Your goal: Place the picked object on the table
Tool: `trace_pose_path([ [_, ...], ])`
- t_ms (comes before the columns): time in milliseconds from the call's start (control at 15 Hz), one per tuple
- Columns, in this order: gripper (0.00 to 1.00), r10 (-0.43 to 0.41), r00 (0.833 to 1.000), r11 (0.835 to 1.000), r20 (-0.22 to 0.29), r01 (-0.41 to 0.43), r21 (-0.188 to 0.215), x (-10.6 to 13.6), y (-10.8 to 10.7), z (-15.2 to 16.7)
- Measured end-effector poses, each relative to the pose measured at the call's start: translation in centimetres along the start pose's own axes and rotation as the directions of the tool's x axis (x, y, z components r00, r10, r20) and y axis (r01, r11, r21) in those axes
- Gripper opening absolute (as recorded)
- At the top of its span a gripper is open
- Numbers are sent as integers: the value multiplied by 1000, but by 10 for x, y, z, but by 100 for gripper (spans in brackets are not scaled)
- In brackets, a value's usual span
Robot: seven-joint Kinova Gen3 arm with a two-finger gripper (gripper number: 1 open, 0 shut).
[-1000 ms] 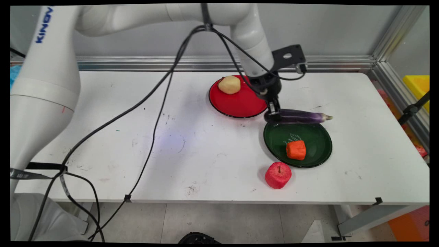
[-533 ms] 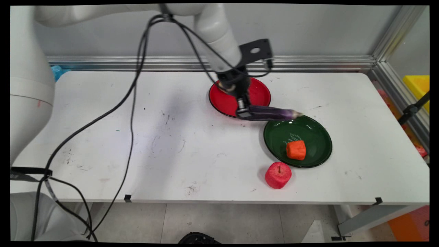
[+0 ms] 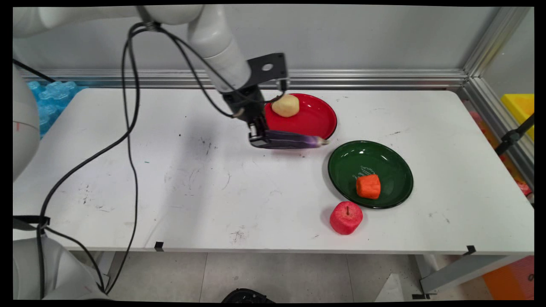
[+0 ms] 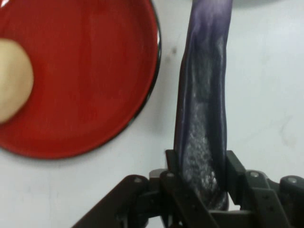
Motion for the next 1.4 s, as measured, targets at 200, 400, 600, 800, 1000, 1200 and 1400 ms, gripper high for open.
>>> trace_pose_path([
  [200, 0, -14, 1000, 1000, 21, 14, 7, -21, 0, 1],
  [400, 0, -33, 999, 999, 39, 33, 3, -44, 2, 7],
  [600, 0, -46, 998, 999, 44, 46, -8, -56, 3, 16],
  [800, 0, -55, 998, 998, 42, 56, -16, -63, 4, 24],
  [1000, 0, -66, 997, 998, 38, 67, -23, -68, 3, 32],
  [1200, 0, -74, 997, 997, 35, 75, -29, -72, 3, 38],
  [1400, 0, -76, 997, 997, 30, 77, -32, -73, 2, 43],
])
